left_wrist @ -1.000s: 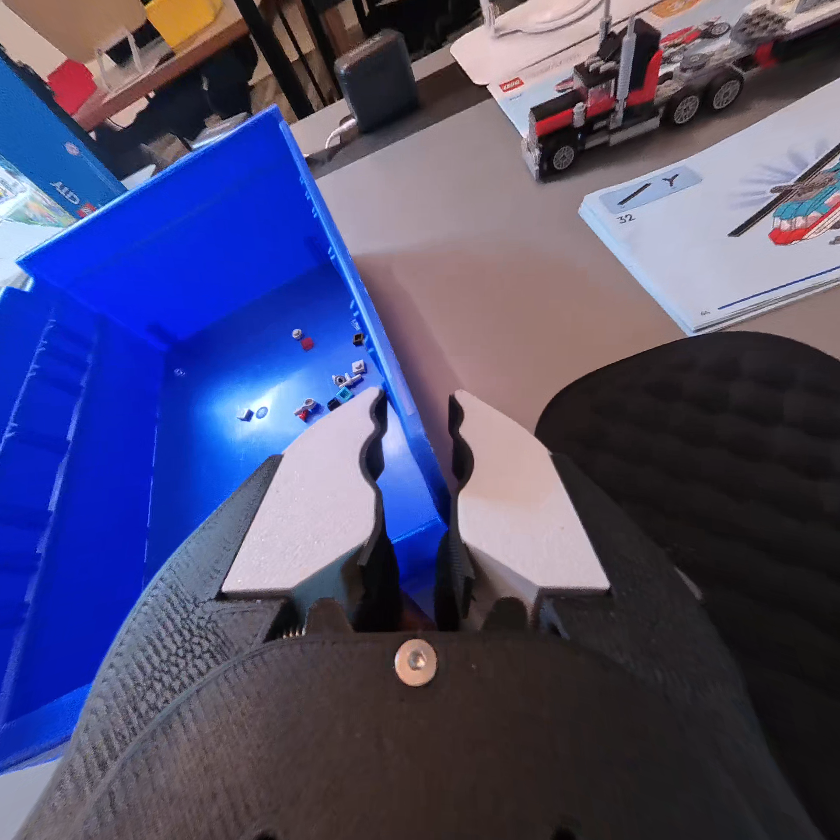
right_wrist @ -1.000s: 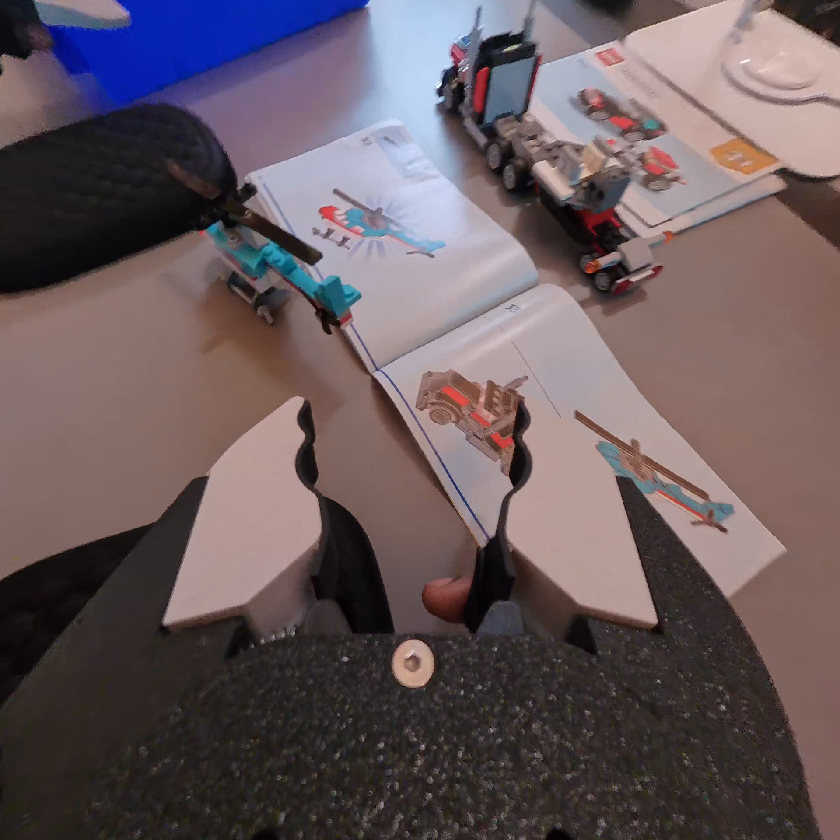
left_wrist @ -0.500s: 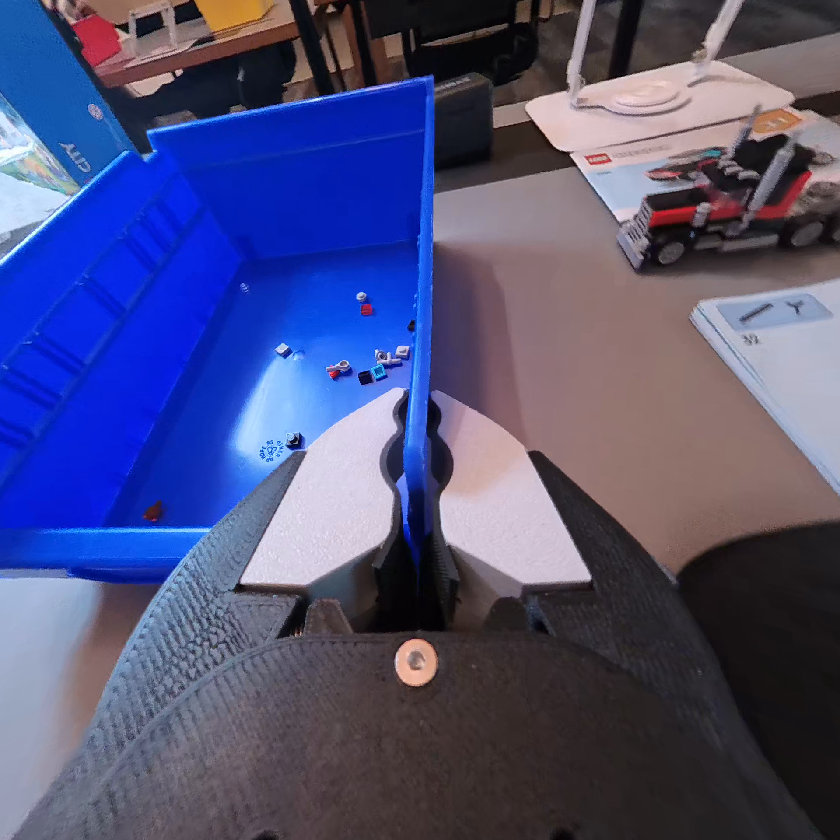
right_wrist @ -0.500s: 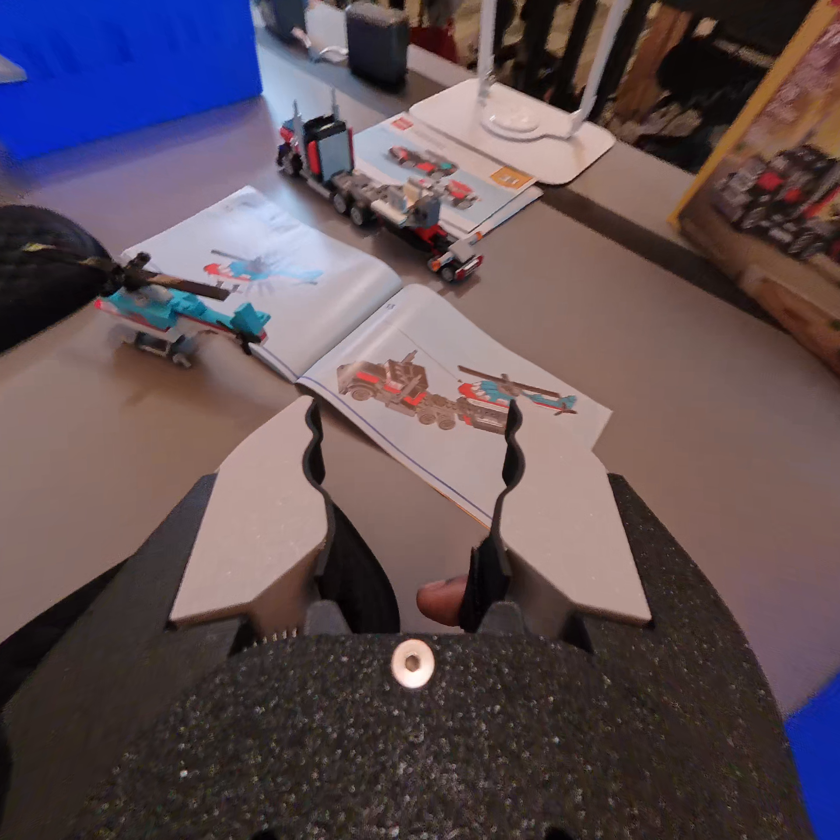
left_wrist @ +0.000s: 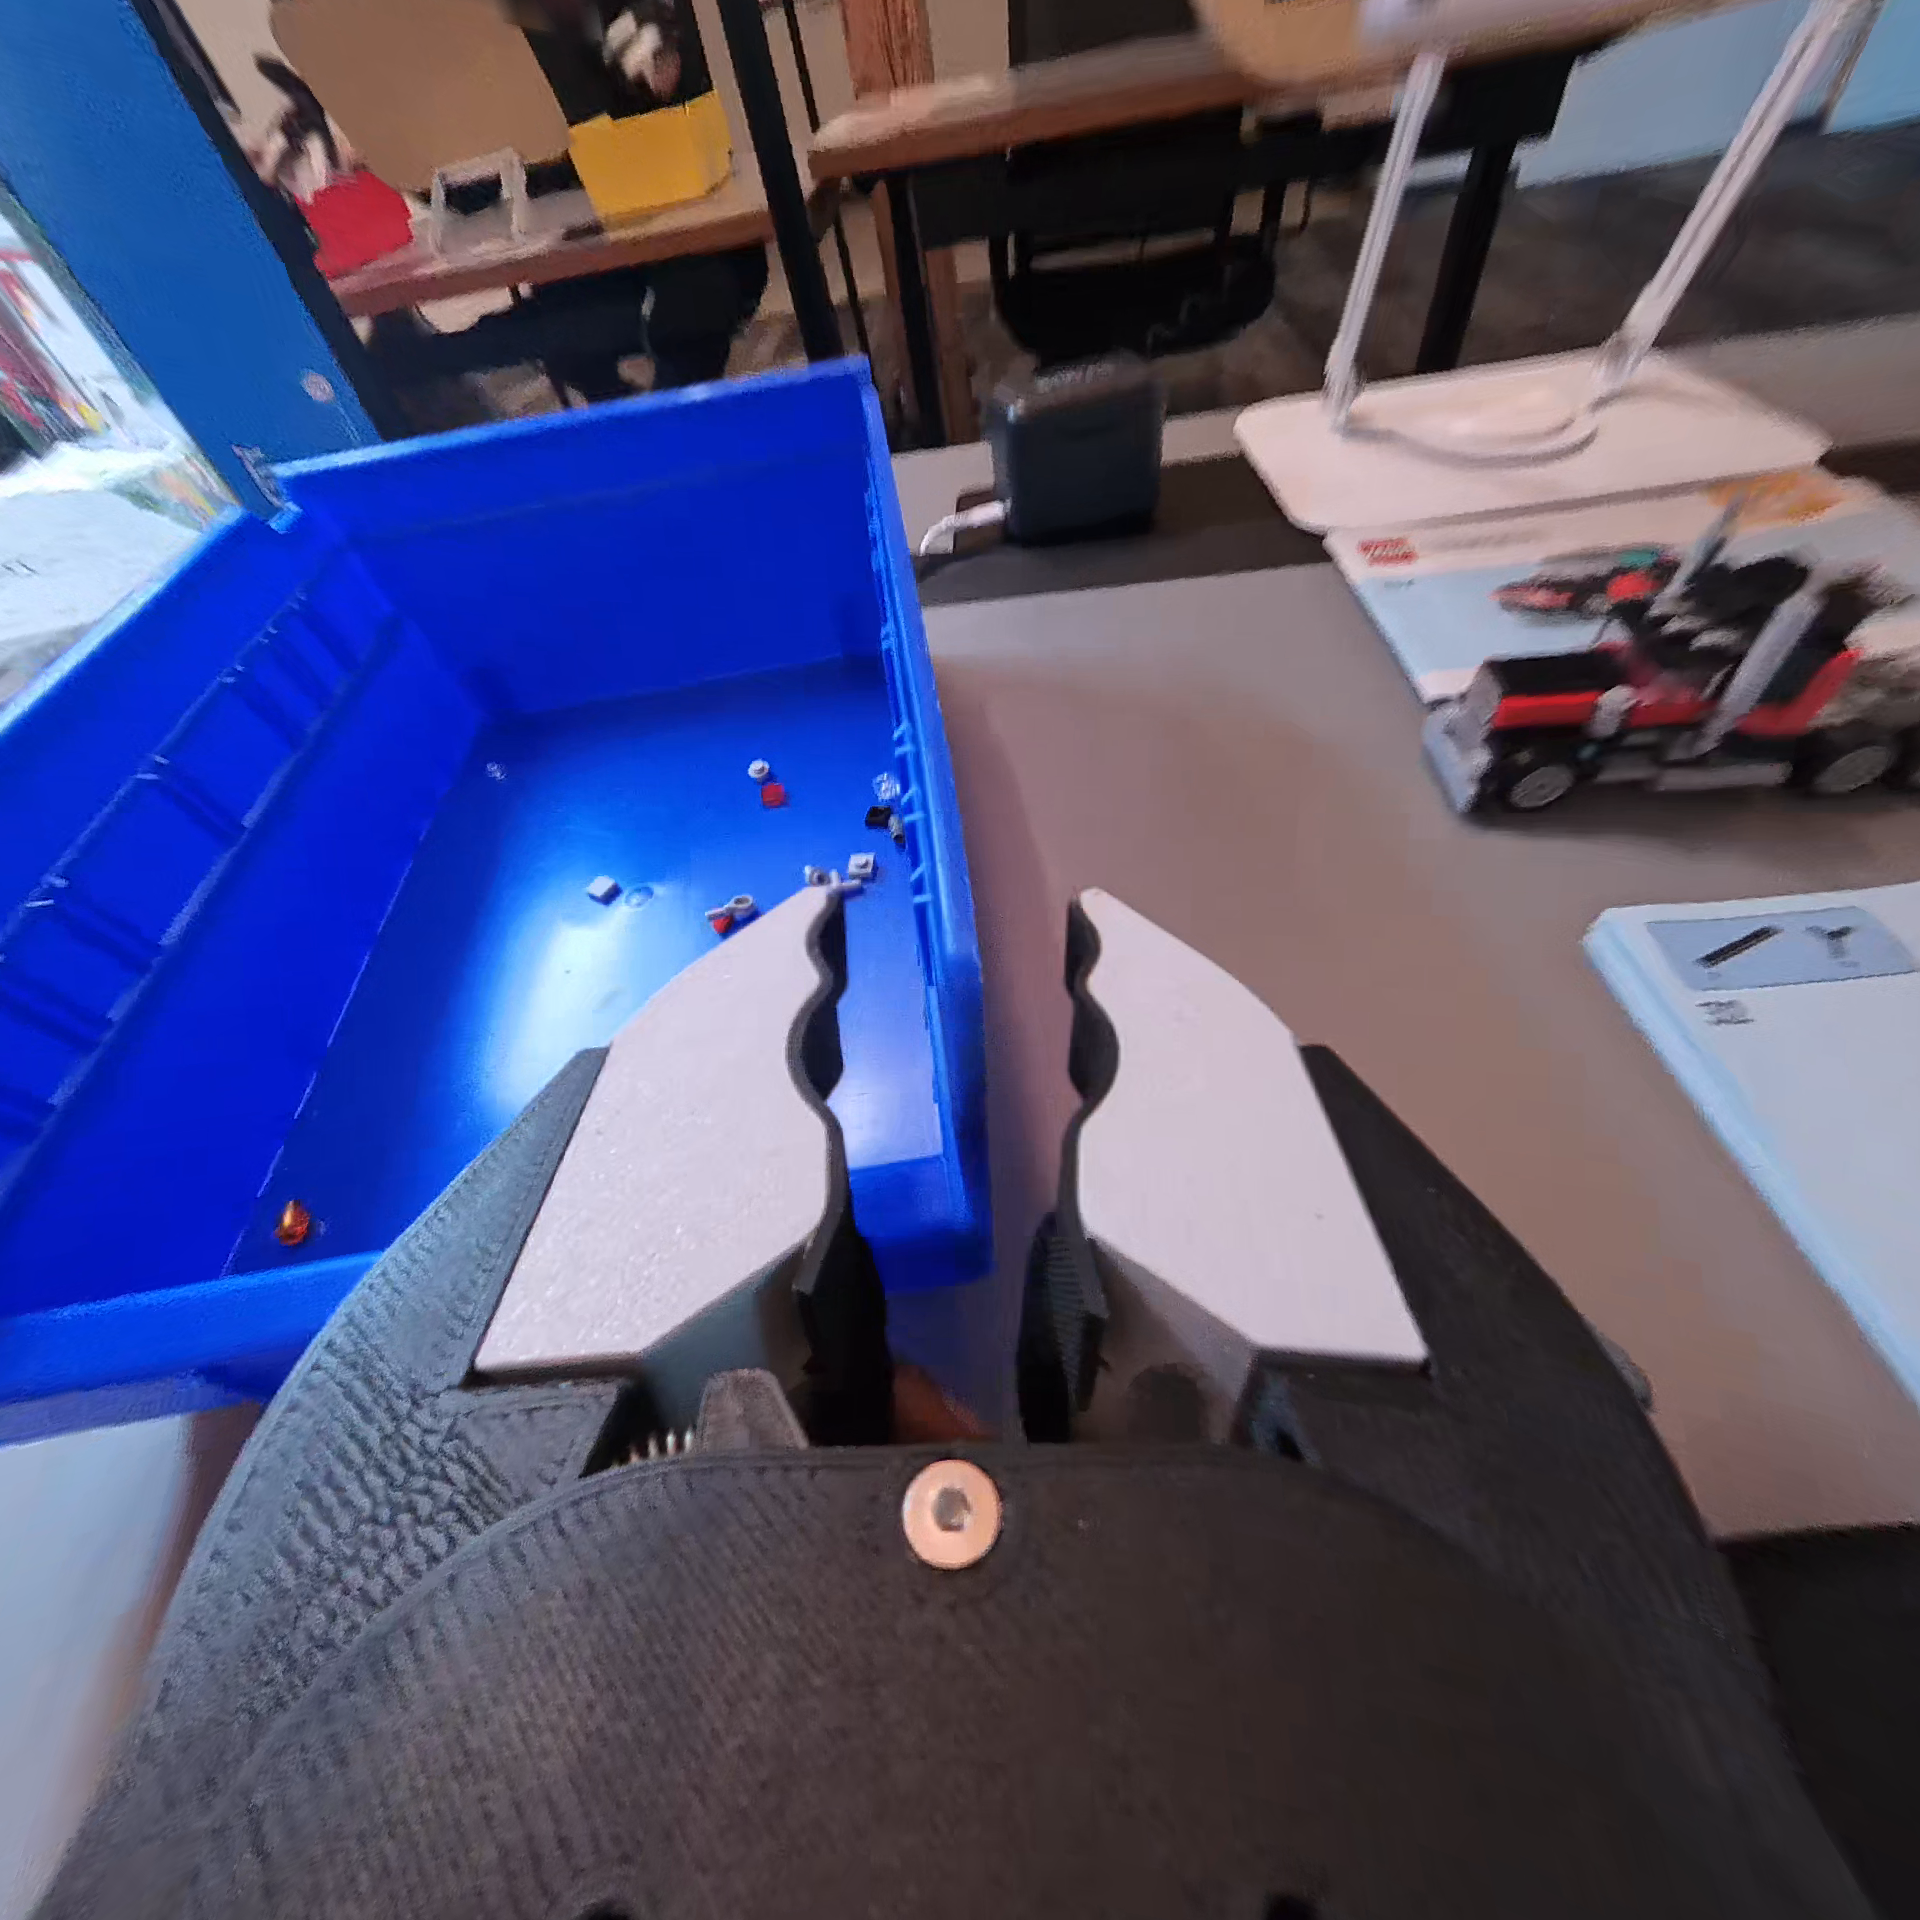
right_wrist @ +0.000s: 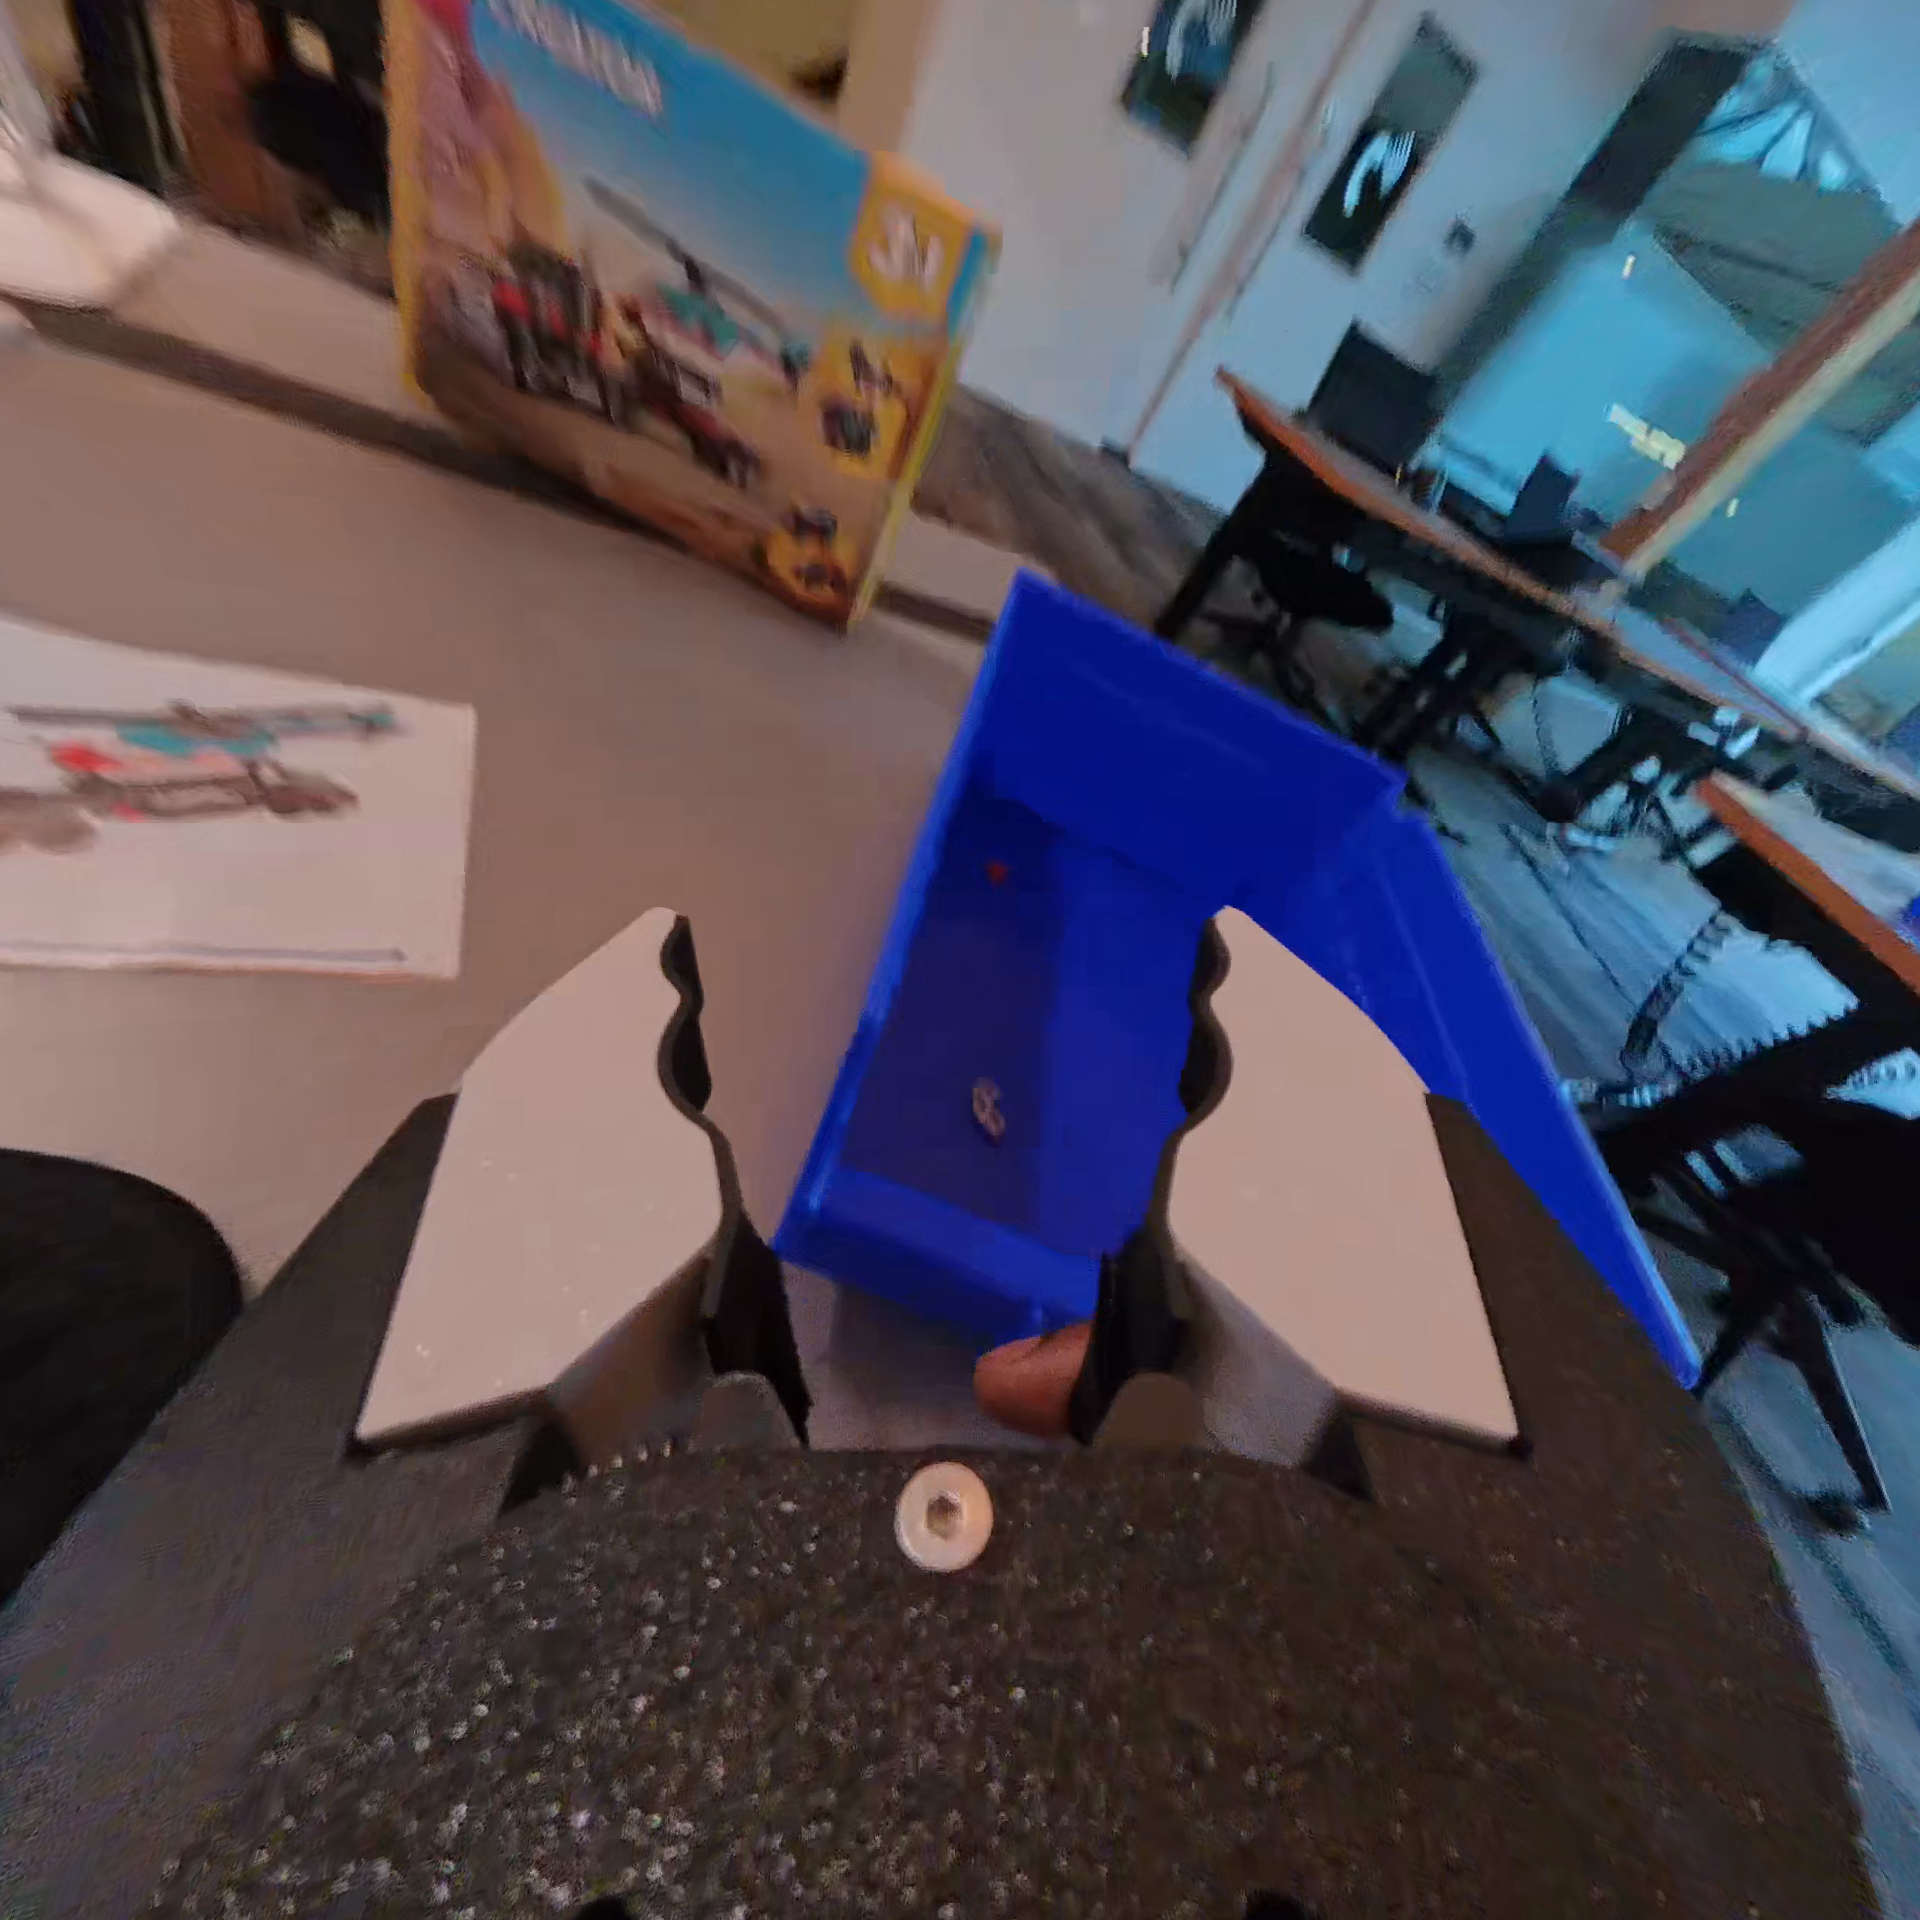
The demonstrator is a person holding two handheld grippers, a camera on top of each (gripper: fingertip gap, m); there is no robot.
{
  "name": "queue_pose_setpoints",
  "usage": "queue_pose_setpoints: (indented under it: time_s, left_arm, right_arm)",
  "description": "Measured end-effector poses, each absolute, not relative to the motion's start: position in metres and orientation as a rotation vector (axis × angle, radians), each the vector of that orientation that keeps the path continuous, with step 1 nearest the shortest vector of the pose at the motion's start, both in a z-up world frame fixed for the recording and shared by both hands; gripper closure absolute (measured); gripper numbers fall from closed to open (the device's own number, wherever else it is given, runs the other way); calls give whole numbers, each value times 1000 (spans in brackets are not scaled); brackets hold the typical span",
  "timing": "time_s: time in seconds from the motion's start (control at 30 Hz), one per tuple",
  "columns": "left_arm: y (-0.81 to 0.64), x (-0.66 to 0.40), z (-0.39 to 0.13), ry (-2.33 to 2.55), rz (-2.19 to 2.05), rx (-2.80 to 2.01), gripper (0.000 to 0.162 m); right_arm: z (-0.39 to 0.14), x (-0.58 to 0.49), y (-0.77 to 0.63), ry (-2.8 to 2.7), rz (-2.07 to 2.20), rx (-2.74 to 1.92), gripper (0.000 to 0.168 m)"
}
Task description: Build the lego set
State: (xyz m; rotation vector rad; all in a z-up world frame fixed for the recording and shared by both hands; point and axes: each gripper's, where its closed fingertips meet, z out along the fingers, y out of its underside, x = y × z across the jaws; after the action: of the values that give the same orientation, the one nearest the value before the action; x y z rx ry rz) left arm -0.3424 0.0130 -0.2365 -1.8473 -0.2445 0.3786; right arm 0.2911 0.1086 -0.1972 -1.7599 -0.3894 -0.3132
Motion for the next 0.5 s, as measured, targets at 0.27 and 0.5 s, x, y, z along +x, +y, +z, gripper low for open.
queue_pose_setpoints:
  time_s: [0.27,0.5]
  left_arm:
    - [-31,-303,-190,-199,457,-1617,125]
    - [-43,-292,-177,-189,435,-1562,127]
  right_arm:
    - [-254,308,131,-502,-291,-1935,159]
    - [-255,351,156,-600,-87,-1896,162]
